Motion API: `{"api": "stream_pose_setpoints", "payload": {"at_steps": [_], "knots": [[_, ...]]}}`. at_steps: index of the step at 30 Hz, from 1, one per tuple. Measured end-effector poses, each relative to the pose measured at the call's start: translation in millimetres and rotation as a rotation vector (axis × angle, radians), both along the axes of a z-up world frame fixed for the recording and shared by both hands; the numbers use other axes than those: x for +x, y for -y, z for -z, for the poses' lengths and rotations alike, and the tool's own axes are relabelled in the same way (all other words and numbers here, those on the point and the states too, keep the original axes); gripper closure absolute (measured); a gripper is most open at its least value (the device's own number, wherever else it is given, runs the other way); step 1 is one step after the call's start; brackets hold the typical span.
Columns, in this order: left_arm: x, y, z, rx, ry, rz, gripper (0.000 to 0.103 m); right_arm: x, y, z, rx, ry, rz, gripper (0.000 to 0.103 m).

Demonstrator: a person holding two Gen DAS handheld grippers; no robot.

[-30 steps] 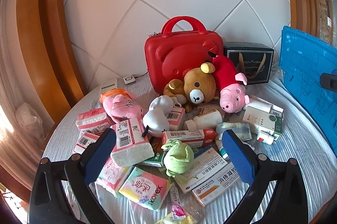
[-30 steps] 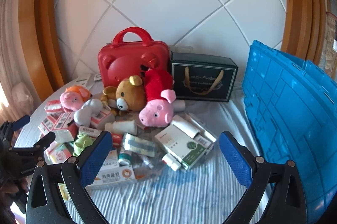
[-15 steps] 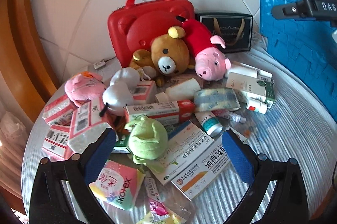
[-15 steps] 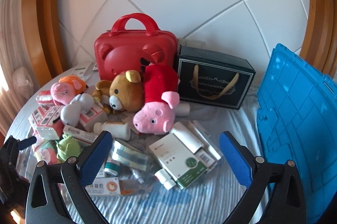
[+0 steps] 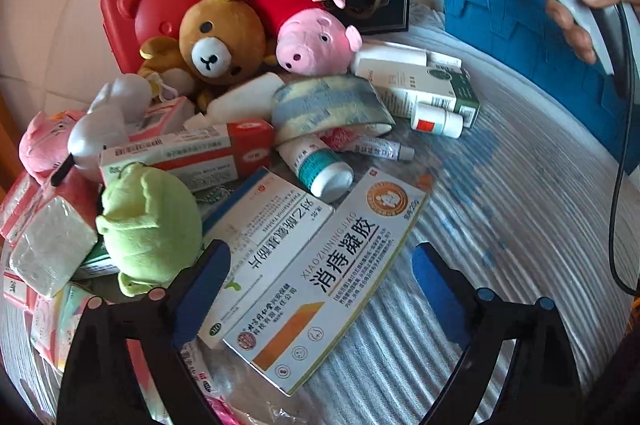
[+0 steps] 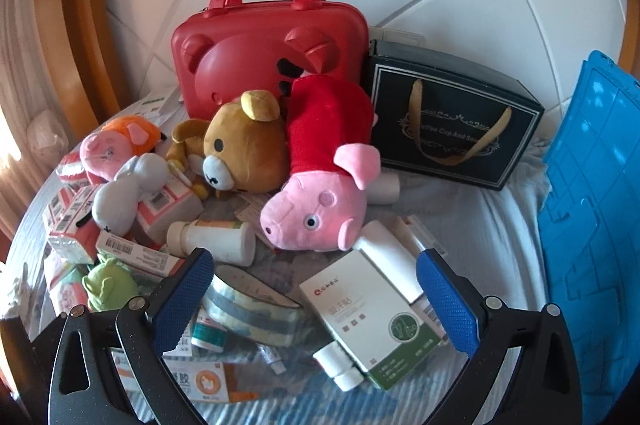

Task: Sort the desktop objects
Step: 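Grasp the pink pig plush with the right tool while the left tool reaches the ointment box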

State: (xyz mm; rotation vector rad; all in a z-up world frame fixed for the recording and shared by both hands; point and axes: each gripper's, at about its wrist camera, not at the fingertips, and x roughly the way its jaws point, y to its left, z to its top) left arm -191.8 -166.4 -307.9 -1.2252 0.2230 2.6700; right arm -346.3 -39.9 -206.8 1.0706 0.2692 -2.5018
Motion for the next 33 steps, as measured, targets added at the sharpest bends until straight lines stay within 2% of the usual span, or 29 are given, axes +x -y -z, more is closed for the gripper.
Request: {"api": "stream_pose_setpoints", "payload": {"at_steps": [4, 5, 8, 11, 14, 16, 17, 19, 20, 21, 26, 33], "knots": [[1.7, 4.9, 15.9, 0.034, 0.061, -0.015, 0.010, -7.9, 4.3, 12.6, 0.015, 0.026, -0.008, 0.000], [3.7, 5.0, 17.4, 0.036, 0.054, -0.016, 0.010, -9.5, 4.8, 14.8, 0.016, 0.032, -0.008, 0.000], [8.7, 0.6, 16.2, 0.052, 0.062, 0.013, 0.010, -15.8, 6.3, 20.2, 0.016, 0.040, -0.007, 0.000], [12.3, -7.0, 17.4, 0.113, 0.110, 0.057, 0.010, -21.5, 10.0, 23.7, 0.025, 0.040, -0.010, 0.000], [9.2, -13.7, 22.0, 0.066, 0.116, 0.054, 0.010, -28.6, 14.5, 27.2, 0.027, 0.040, -0.019, 0.000], [-3.9, -7.5, 28.3, 0.075, 0.147, 0.011, 0.016, -35.5, 19.4, 29.9, 0.042, 0.025, -0.031, 0.000], [-7.2, -6.2, 27.1, 0.087, 0.135, 0.007, 0.017, -40.6, 21.8, 31.3, 0.048, 0.021, -0.040, 0.000], [-10.6, -11.1, 27.3, 0.048, 0.133, 0.011, 0.030, -51.6, 25.4, 32.6, 0.058, 0.011, -0.056, 0.000], [-10.4, -12.2, 26.6, 0.050, 0.124, 0.025, 0.035, -58.1, 26.5, 31.5, 0.066, -0.003, -0.056, 0.000], [-10.3, -11.7, 25.7, 0.057, 0.116, 0.022, 0.045, -64.6, 27.1, 29.8, 0.072, -0.016, -0.052, 0.000], [-10.6, -9.6, 25.2, 0.067, 0.110, 0.026, 0.048, -104.0, 34.0, 27.3, 0.096, -0.053, -0.024, 0.000], [-9.8, -7.8, 25.0, 0.078, 0.111, 0.031, 0.048, -154.6, 59.7, 66.8, 0.182, 0.036, -0.055, 0.000]]}}
